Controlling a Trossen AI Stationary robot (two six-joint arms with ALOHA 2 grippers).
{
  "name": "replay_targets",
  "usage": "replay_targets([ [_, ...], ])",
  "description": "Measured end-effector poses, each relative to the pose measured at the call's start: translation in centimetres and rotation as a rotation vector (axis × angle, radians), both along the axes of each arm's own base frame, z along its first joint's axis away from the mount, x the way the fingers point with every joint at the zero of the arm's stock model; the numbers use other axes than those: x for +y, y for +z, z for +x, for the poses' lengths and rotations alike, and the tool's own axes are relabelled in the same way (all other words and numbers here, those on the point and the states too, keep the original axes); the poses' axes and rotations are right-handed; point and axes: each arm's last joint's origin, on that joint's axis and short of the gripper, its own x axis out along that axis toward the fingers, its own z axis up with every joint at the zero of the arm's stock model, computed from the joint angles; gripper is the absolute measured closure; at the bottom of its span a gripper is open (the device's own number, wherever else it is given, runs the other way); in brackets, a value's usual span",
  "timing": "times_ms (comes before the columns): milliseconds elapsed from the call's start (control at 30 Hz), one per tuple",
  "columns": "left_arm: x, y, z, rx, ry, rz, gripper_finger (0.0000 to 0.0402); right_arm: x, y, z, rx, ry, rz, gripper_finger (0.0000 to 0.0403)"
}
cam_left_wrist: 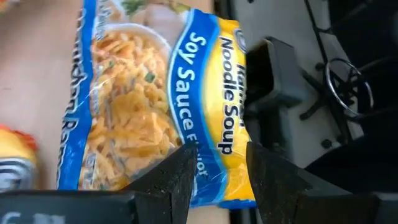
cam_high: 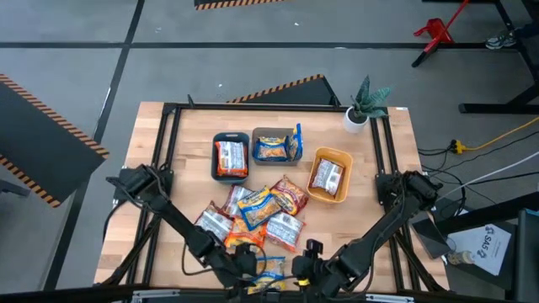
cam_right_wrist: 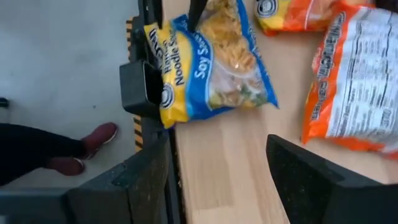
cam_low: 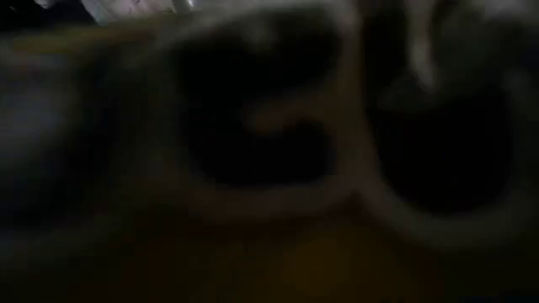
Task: Sort Maruchan noodles
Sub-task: Put the blue noodle pack into the black transparent bin
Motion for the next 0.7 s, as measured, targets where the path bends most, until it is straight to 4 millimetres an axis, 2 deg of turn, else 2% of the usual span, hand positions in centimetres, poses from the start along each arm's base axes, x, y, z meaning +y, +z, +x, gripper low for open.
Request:
replay_targets([
  [133,1.5,0.1,0.8,0.030,0.048,0.018,0.0261,-0.3,0.0,0.2,0.001,-0.135,0.052,0.0150],
  [233,2.2,-0.1,1.2,0.042,0.064,0.026,0.0261,-0.8,-0.6,0.2,0.000,-0.357,0.133,0.0150],
  [400,2.4,-0.2,1.1,0.047,0.080,0.059,0.0261,-1.2,-2.7,-0.4,-0.031,-0.700,0.294,0.0150],
  [567,2.2,-0.4,0.9,0.046,0.073,0.077,0.0261,-1.0,-4.8,-0.5,-0.117,-0.776,0.429,0.0150],
  [700,2.3,-0.7,0.7,0.055,0.071,0.081,0.0261,-1.5,-6.4,-0.8,-0.149,-0.786,0.454,0.0150],
])
